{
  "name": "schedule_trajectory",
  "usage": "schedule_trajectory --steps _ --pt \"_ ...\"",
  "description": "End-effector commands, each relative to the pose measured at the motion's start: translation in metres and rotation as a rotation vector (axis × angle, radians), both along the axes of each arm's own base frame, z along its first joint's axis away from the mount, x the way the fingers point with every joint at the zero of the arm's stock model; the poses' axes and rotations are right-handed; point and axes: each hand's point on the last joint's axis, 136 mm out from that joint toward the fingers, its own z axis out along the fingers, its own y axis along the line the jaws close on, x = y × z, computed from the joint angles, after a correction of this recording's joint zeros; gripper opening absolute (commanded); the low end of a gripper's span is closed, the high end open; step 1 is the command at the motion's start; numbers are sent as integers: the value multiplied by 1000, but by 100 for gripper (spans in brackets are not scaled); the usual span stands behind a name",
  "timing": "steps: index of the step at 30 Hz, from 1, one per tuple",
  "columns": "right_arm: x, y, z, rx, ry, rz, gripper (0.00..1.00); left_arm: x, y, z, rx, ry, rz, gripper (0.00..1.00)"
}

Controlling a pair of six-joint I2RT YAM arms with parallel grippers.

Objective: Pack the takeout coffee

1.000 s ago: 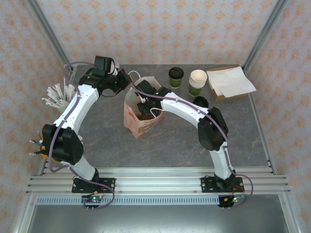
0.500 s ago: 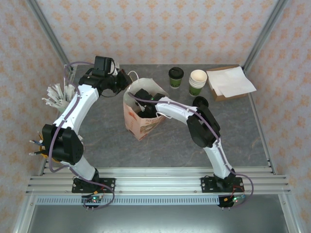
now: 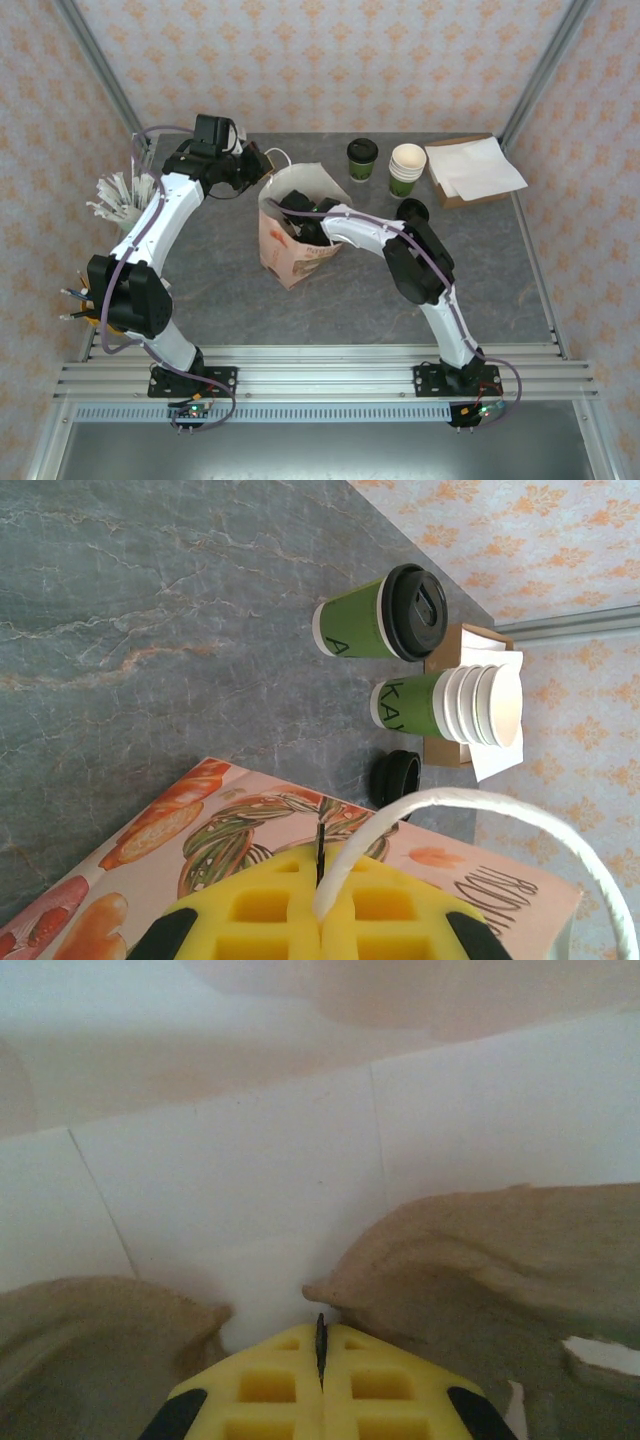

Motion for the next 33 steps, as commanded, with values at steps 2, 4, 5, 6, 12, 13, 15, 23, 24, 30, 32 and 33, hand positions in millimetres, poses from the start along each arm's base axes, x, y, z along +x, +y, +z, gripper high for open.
schedule_trajectory --steps 2,4,5,6,12,13,15,23,24,30,32,33 --pt "2 -7 6 -54 -8 19 0 1 -3 2 14 -11 -29 0" --pt "13 0 35 -18 -66 18 0 1 -3 1 14 -9 -29 0" --pt "17 4 48 4 -92 17 0 1 -3 1 15 -11 -28 0" --pt "19 5 57 21 -109 13 0 1 -3 1 17 -9 -27 0" --pt "13 0 44 24 -94 -9 0 0 -2 -1 23 0 -27 0" --pt "9 -2 33 10 -72 -11 0 0 -2 -2 24 2 -26 0" --pt "4 -7 15 -13 -44 -15 0 0 -2 -2 25 4 -25 0" --pt "10 -3 21 -6 -62 -15 0 -2 -1 -4 30 13 -27 0" --pt "12 0 30 11 -79 -20 0 -2 -1 -4 31 13 -27 0" --pt "15 -5 46 27 -121 -45 1 -2 -2 -4 33 13 -33 0" --pt "11 -11 31 -8 -97 -49 1 -2 -3 -5 30 15 -39 0" --pt "8 -14 21 -28 -78 -52 1 -2 -3 -4 29 13 -41 0"
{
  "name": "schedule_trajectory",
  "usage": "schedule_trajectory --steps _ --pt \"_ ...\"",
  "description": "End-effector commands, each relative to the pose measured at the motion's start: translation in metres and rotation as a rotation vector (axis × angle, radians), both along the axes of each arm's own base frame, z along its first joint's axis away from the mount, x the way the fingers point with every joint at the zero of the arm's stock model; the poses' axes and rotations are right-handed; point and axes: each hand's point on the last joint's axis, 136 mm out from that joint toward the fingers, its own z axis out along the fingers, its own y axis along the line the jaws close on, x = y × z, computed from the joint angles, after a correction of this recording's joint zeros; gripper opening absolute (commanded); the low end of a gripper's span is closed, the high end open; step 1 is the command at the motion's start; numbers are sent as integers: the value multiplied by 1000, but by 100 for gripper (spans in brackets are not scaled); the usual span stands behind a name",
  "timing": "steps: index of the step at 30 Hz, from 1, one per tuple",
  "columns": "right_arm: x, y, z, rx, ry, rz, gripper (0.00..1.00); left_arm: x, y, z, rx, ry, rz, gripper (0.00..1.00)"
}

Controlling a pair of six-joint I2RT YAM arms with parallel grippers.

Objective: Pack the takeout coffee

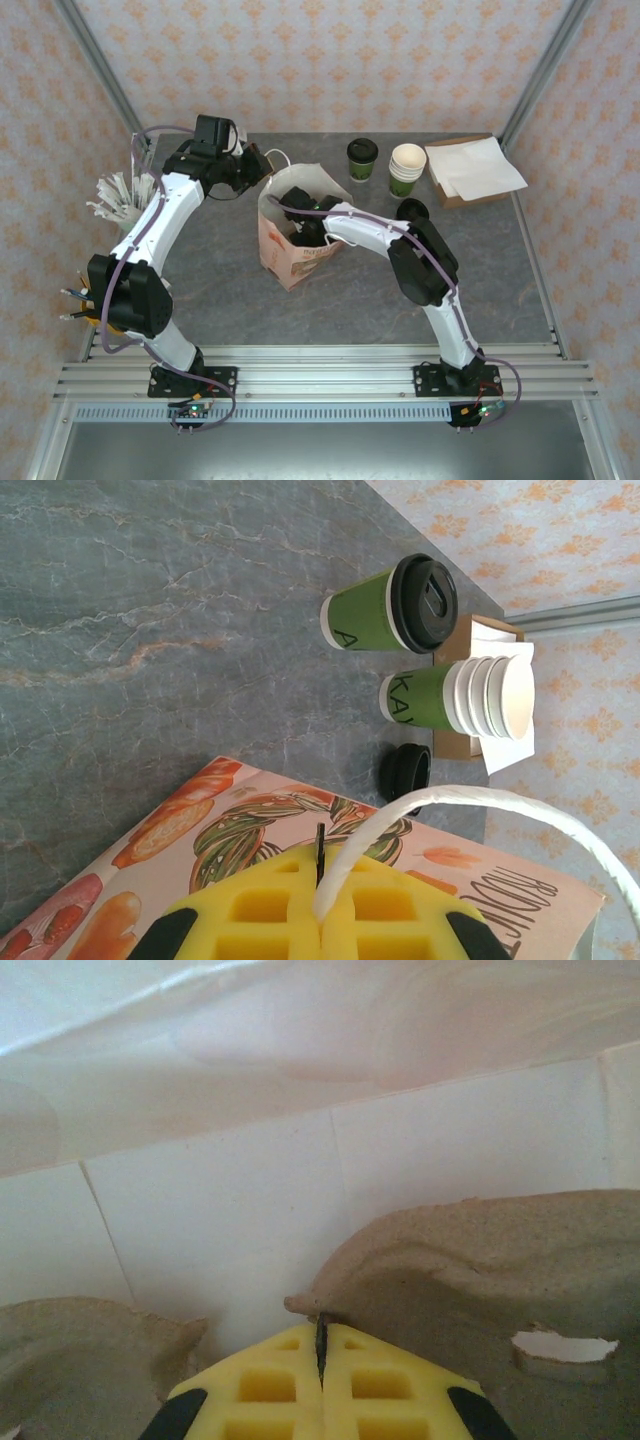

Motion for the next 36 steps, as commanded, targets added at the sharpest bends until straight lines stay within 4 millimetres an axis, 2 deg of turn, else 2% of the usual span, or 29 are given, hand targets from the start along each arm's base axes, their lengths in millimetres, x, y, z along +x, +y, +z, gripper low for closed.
schedule_trajectory --steps 1,4,6,8,14,16,18,24,26,28,33,36 --pt "-2 -13 -7 -44 -3 -36 1 0 -3 0 12 4 -28 0" --pt "-8 -17 -29 -73 41 -41 2 -1 -3 1 15 -2 -32 0" --pt "-9 -16 -32 -77 53 -46 2 -2 -4 2 15 -4 -37 0" --pt "-5 -13 -24 -59 40 -50 3 -3 -3 2 19 -5 -39 0" --pt "8 -4 28 21 -58 -79 6 -3 -2 1 24 -1 -34 0" --pt "8 -6 34 36 -77 -80 7 -4 -2 0 26 0 -35 0" --pt "4 -10 26 16 -68 -73 8 -4 -2 1 27 -1 -35 0" --pt "-8 -20 -24 -66 14 -67 10 -4 -2 -2 30 6 -41 0" --pt "-9 -19 -27 -76 25 -66 10 -4 -2 -2 32 7 -41 0" --pt "-5 -15 -18 -60 6 -66 11 -4 -2 -2 33 7 -41 0" --pt "6 -2 18 14 -68 -68 13 -4 -2 -3 34 7 -40 0" --pt "13 4 40 64 -115 -73 17 -4 -7 -2 13 -17 -68 0"
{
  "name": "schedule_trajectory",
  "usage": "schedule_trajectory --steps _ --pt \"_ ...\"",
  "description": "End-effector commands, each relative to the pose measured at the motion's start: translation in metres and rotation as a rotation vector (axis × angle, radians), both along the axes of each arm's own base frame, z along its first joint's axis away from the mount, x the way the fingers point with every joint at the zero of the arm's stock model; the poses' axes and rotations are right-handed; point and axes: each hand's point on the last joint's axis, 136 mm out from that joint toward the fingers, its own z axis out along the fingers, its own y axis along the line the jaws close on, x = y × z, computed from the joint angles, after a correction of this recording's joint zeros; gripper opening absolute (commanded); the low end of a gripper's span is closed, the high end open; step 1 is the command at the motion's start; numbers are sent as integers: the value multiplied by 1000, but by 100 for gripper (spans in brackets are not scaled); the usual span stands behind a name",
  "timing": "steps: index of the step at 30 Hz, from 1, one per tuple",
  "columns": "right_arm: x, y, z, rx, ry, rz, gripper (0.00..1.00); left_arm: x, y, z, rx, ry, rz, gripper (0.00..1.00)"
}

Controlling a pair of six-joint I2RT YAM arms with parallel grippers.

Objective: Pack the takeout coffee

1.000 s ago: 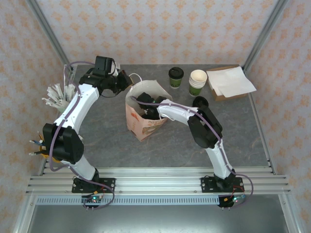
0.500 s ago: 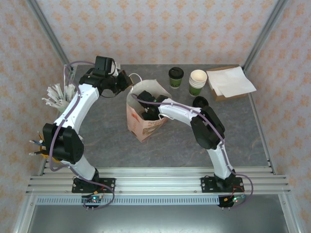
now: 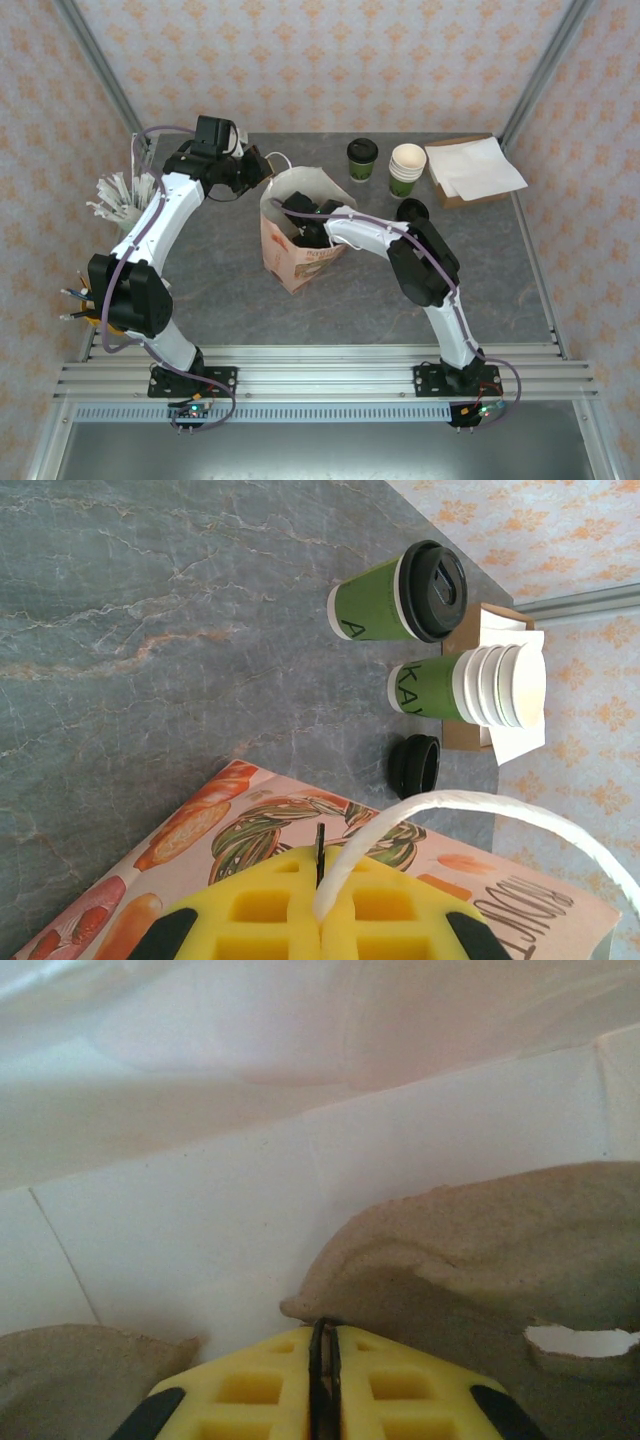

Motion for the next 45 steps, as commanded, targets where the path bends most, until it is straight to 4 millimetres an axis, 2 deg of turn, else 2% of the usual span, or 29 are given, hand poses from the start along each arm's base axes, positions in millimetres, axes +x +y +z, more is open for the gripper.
schedule_trajectory --steps 1,5,8,12,16,19,21,22,23,25,30,32,34,36,37,39,41,45 --pt "18 15 55 93 -131 -23 19 0 -9 4 -12 -41 -61 0" --pt "27 23 92 203 -253 -32 31 -3 -17 19 57 -157 -152 0" --pt "27 28 122 324 -364 -13 40 -9 -24 39 150 -298 -224 0" --pt "18 29 139 404 -475 51 51 -20 -37 61 228 -481 -282 0" --pt "9 27 154 489 -551 72 61 -29 -37 62 270 -535 -284 0" --pt "10 22 180 528 -625 57 66 -35 -37 54 299 -543 -305 0" --pt "9 13 203 537 -673 35 69 -41 -35 56 326 -593 -305 0" --pt "8 7 215 541 -694 26 95 -43 -33 60 346 -631 -296 0" --pt "6 3 225 543 -710 21 99 -45 -31 64 362 -668 -287 0" --pt "4 -10 240 514 -723 -7 99 -50 -28 71 382 -735 -269 0" --pt "-1 -25 252 496 -723 -51 99 -53 -27 63 406 -696 -300 0" --pt "-5 -22 257 523 -733 -18 99 -51 -26 56 413 -640 -305 0" --pt "-14 -8 240 468 -660 113 99 -48 -29 50 404 -571 -323 0" --pt "-23 -2 210 381 -561 223 99 -44 -35 52 373 -553 -341 0" --pt "-25 -2 202 375 -563 235 99 -43 -39 55 357 -568 -341 0" --pt "-26 -3 200 438 -631 227 99 -48 -49 64 330 -664 -342 0" --pt "-29 -5 198 456 -676 244 99 -62 -60 69 341 -770 -346 0" --pt "-34 -11 178 292 -752 289 99 -88 -63 66 359 -854 -315 0"
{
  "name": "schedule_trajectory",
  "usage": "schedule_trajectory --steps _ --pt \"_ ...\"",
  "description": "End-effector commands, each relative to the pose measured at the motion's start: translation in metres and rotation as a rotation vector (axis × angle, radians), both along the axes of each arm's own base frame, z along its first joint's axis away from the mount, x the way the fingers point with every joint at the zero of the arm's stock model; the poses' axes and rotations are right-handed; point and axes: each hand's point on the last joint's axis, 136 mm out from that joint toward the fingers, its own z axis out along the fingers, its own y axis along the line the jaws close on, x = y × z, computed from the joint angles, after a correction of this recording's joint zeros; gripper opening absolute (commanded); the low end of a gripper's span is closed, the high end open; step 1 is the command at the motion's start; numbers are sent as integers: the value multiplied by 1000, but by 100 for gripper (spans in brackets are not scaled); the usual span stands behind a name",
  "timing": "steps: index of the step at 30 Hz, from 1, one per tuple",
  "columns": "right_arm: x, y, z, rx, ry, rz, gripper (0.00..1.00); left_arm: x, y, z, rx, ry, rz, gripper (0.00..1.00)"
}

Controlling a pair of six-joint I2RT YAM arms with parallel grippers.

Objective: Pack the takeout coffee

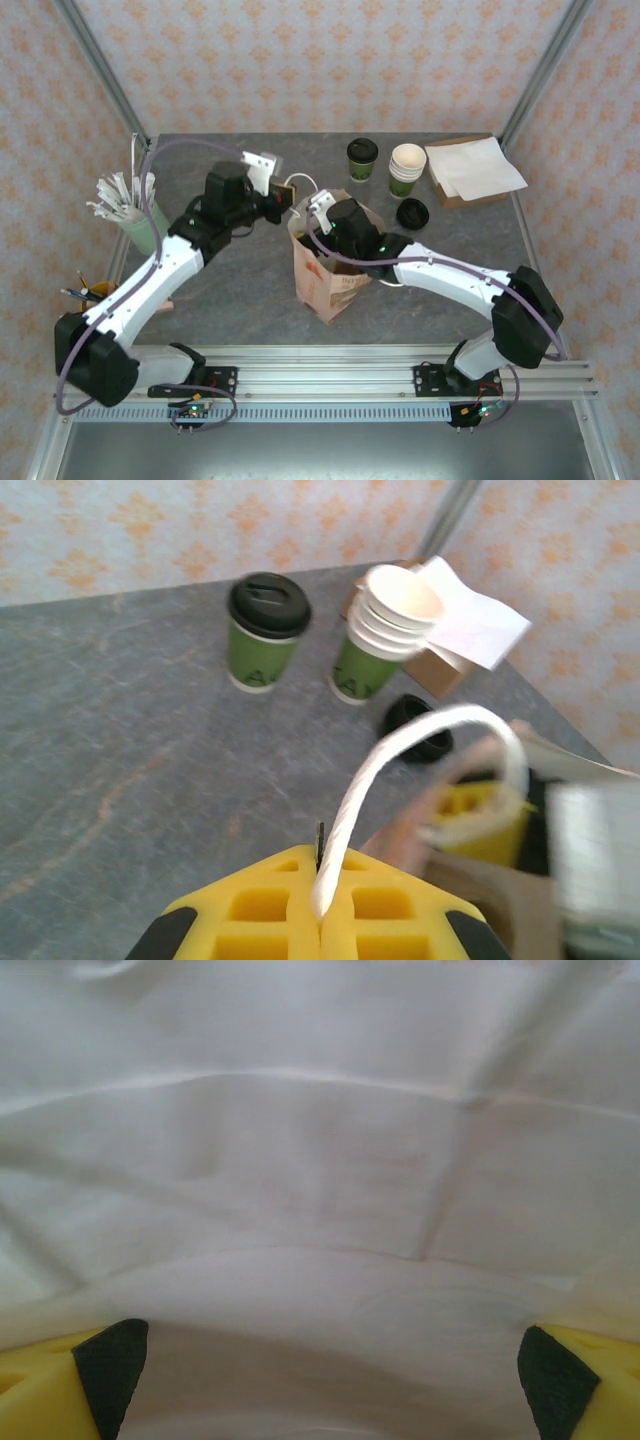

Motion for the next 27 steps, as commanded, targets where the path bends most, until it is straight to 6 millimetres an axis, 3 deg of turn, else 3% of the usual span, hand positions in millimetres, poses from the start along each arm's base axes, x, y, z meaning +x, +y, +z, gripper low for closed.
schedule_trajectory --steps 1,4,6,9,11,13,14,17,22,25,27 --pt "-5 4 17 -76 -182 20 99 -13 0 35 -24 -196 28 0" --pt "-18 4 -3 -208 -235 24 99 -39 -2 26 51 -228 25 0" --pt "-19 4 -4 -234 -269 -19 99 -41 9 30 23 -215 99 0" --pt "-8 13 14 -158 -259 -45 99 -27 20 51 -31 -194 174 0" --pt "2 21 29 -100 -244 -37 99 -8 30 52 -69 -77 219 3" --pt "11 25 43 -45 -237 -28 99 9 40 51 -85 63 241 25" --pt "14 26 49 -16 -232 -26 99 14 44 39 -74 154 241 32" --pt "20 25 54 50 -193 -19 99 19 46 33 -70 308 191 46" --pt "26 25 59 111 -144 5 99 4 40 39 -169 385 62 72" --pt "31 23 66 138 -121 -18 99 -12 40 39 -120 335 -3 98" --pt "34 22 79 161 -98 -31 99 -21 44 37 -80 306 -23 100"
